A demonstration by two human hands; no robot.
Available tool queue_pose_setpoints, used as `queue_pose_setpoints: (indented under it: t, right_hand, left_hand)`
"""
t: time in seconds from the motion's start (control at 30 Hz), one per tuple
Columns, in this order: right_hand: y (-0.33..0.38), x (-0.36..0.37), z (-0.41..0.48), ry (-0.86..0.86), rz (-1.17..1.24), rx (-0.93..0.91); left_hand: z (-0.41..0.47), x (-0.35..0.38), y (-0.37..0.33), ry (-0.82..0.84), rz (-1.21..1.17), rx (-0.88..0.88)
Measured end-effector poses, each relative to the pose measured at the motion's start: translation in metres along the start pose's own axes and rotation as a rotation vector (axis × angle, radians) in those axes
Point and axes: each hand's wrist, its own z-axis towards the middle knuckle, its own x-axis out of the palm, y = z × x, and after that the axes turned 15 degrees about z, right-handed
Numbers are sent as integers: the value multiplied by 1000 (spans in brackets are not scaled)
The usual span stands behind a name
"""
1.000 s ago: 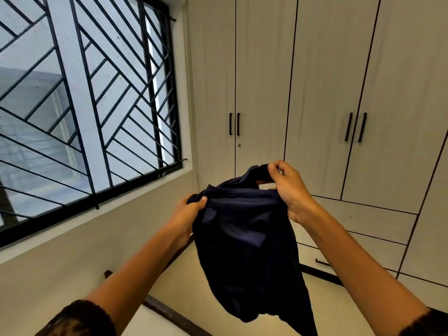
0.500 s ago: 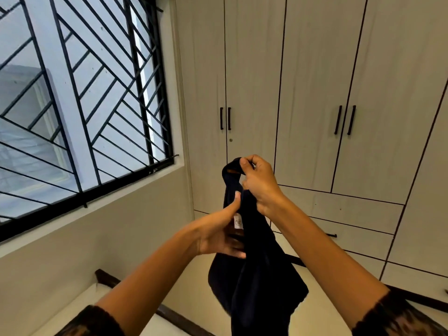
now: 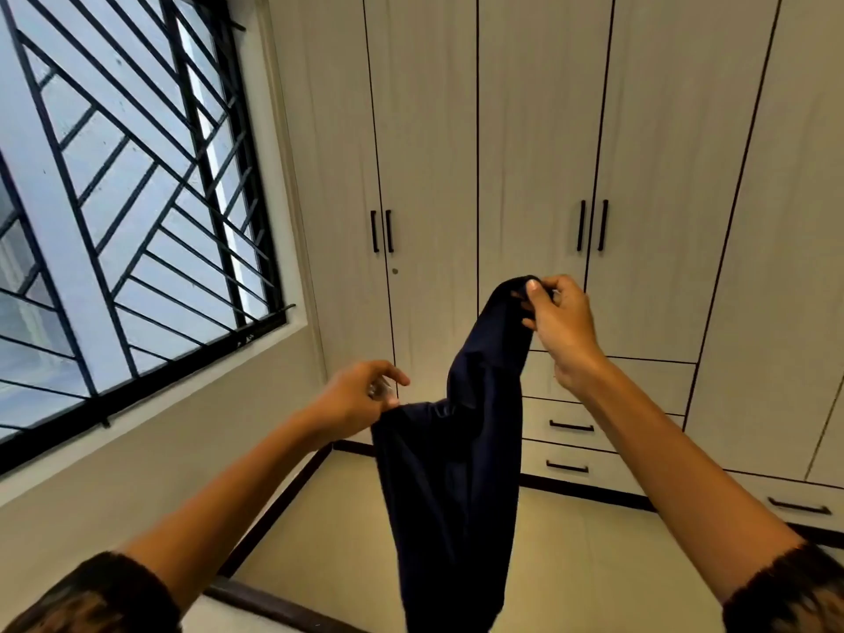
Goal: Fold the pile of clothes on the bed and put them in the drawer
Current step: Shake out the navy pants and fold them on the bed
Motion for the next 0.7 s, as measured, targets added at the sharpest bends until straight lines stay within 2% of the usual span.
queue_pose_setpoints:
  t: [0.07, 0.13, 0.23, 0.33, 0.43, 0.57, 0.7]
  right_hand:
    - [2, -22, 7, -40, -95, -42]
    - [6, -40, 12, -64, -177, -90]
    - [10, -61, 14, -54, -277, -140]
    - [8, -72, 14, -35, -349, -166]
    - [5, -79, 15, -137, -408, -238]
    - [3, -90, 15, -272, -670, -311]
    - [0, -98, 13, -113, -1024, -139]
  left_hand:
    - [1, 1, 12, -42, 26, -62]
    - [1, 0, 20, -59, 165, -93]
    - [3, -4, 25, -46, 370, -57]
    - [7, -8, 17, -152, 466, -6]
    - [13, -11, 3, -262, 304, 12]
    - [14, -19, -23, -185, -86, 17]
    - [17, -25, -48, -119, -307, 12]
